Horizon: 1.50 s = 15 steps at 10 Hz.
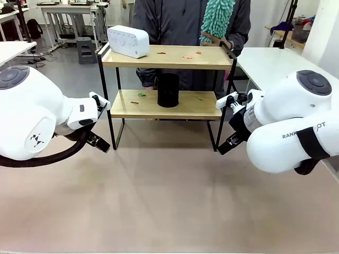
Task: Clean the shelf.
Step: Pick up the Duster from the human.
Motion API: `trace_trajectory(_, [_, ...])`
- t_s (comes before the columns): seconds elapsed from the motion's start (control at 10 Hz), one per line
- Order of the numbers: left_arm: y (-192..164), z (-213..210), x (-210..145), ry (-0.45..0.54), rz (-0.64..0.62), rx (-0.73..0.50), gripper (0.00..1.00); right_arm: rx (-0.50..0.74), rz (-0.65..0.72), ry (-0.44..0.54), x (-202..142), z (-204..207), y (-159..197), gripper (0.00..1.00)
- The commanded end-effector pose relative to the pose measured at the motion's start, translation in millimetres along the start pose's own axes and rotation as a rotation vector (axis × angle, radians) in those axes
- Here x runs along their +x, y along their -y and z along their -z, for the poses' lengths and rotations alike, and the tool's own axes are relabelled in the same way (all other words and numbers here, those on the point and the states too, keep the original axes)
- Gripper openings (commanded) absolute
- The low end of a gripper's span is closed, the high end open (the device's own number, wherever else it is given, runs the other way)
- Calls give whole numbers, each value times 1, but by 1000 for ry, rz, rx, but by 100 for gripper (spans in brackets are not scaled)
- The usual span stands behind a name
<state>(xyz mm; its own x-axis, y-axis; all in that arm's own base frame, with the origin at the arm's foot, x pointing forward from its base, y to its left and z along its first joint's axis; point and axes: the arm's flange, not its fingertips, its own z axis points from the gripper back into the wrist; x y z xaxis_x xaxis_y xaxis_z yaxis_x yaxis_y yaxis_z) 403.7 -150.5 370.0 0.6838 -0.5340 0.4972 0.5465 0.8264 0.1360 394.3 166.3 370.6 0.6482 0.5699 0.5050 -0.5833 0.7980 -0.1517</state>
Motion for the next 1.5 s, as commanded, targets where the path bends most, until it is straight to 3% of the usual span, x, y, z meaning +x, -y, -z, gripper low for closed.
trace_trajectory(0.0, [0, 0, 0, 0, 0, 0, 100, 0, 0, 0, 0, 0, 0, 100])
trace_trajectory(0.6, [0, 0, 0, 0, 0, 0, 100, 0, 0, 0, 0, 0, 0, 100])
trace_trajectory(0.7, [0, 0, 0, 0, -1, 0, 100, 0, 0, 0, 0, 0, 0, 92])
trace_trajectory(0.8, [1, -32, 0, 2, 37, -121, 100, 74, 46, -46, 5, -30, 9, 100])
trace_trajectory(0.9, [-9, -81, -6, -18, 10, -352, 100, 194, 243, -90, 8, -81, 32, 100])
trace_trajectory(1.0, [-39, -132, -25, 25, -97, -490, 100, 386, 459, -59, -2, -146, 72, 100])
trace_trajectory(1.2, [-121, -185, -80, 245, -370, -647, 100, 697, 772, 205, -67, -223, 159, 100])
trace_trajectory(1.4, [-208, -181, -167, 481, -719, -829, 100, 874, 1131, 479, -170, -228, 238, 100])
